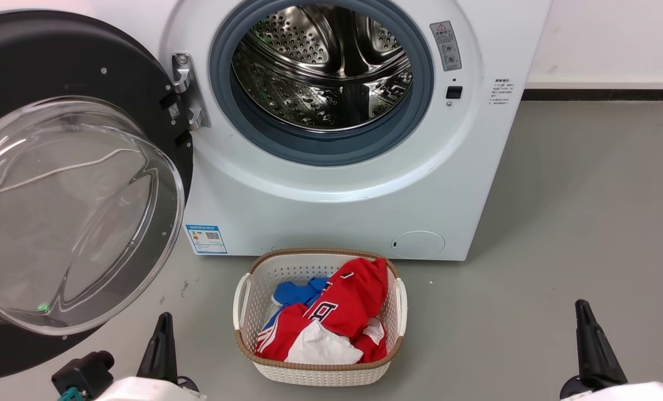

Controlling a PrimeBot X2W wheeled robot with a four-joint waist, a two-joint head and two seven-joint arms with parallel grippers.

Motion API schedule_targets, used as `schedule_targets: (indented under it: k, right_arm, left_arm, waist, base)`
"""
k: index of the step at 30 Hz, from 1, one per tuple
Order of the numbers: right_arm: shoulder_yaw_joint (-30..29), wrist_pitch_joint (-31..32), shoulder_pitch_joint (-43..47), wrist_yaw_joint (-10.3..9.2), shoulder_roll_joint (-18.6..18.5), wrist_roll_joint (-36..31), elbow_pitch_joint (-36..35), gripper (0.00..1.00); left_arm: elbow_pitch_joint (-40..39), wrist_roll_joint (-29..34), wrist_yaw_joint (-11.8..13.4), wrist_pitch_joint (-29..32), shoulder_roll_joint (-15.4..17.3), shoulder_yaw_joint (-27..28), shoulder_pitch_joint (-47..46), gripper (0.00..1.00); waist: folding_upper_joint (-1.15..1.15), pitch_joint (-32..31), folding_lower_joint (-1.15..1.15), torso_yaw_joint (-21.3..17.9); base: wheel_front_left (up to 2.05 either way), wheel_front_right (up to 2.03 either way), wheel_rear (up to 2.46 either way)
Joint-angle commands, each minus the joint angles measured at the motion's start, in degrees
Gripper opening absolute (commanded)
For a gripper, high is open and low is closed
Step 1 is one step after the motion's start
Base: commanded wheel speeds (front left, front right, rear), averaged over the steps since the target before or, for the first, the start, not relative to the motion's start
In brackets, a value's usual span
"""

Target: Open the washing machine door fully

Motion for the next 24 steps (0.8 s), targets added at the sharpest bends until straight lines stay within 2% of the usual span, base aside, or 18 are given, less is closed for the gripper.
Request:
schedule_targets:
  k: [1,24]
  right_arm:
    - [0.0,0.5,-1.8,0.01,-0.6,2.3,-0.3,0.0]
    - [-0.1,4.5,-5.7,0.01,-1.0,20.1,3.1,0.0]
  left_arm:
    - [-0.5,-2.3,-0.4,0.5,0.2,0.2,-1.7,0.0]
    - [0.7,-20.8,-1.2,4.9,0.1,1.1,-4.4,0.0]
  waist:
    - [0.0,0.0,0.0,0.0]
    - [0.0,0.4,0.0,-0.2]
  base:
    - [0.0,0.0,0.0]
    - [0.0,0.0,0.0]
